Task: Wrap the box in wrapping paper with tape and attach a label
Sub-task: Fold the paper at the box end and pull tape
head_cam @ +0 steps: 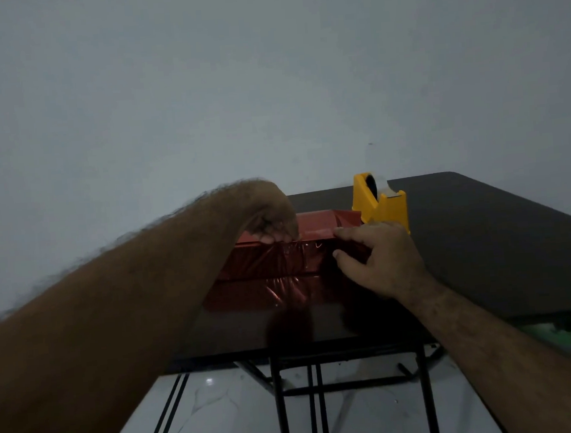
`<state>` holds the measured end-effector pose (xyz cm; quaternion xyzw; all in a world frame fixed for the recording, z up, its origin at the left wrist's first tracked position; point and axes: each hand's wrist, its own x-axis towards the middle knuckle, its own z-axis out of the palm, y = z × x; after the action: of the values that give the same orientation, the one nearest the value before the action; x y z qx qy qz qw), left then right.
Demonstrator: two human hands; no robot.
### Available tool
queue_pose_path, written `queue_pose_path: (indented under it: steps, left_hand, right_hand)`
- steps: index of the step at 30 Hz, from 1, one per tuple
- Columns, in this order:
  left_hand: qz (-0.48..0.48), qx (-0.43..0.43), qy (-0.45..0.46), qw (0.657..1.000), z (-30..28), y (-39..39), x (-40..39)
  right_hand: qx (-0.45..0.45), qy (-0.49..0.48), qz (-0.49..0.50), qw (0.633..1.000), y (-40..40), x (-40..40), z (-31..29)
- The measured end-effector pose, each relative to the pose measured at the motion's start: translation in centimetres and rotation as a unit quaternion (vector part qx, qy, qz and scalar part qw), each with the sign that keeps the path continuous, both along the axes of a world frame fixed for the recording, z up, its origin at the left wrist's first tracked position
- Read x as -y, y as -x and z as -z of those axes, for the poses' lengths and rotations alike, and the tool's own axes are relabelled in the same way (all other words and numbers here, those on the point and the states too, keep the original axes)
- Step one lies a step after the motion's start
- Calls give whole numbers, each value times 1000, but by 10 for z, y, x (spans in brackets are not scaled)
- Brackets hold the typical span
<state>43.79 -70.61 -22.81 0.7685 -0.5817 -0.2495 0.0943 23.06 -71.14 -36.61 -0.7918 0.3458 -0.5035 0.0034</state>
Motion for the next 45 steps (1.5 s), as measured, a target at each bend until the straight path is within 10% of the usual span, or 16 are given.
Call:
queue_pose_path:
  steps: [15, 31, 37, 45]
  left_hand:
    - [170, -33, 228, 958, 28, 10, -6]
    - [115, -45, 297, 947, 9, -6, -9]
    - [116, -112, 299, 941, 11, 27, 10]
    - [76, -175, 245, 951, 12, 100, 70]
  right_hand:
    - [33, -48, -34, 998, 3, -1, -2]
    - [67, -61, -31, 995, 5, -3, -2]
    - [147, -30, 147, 978, 42, 23, -11]
    - [177, -257, 143, 939, 80, 77, -5]
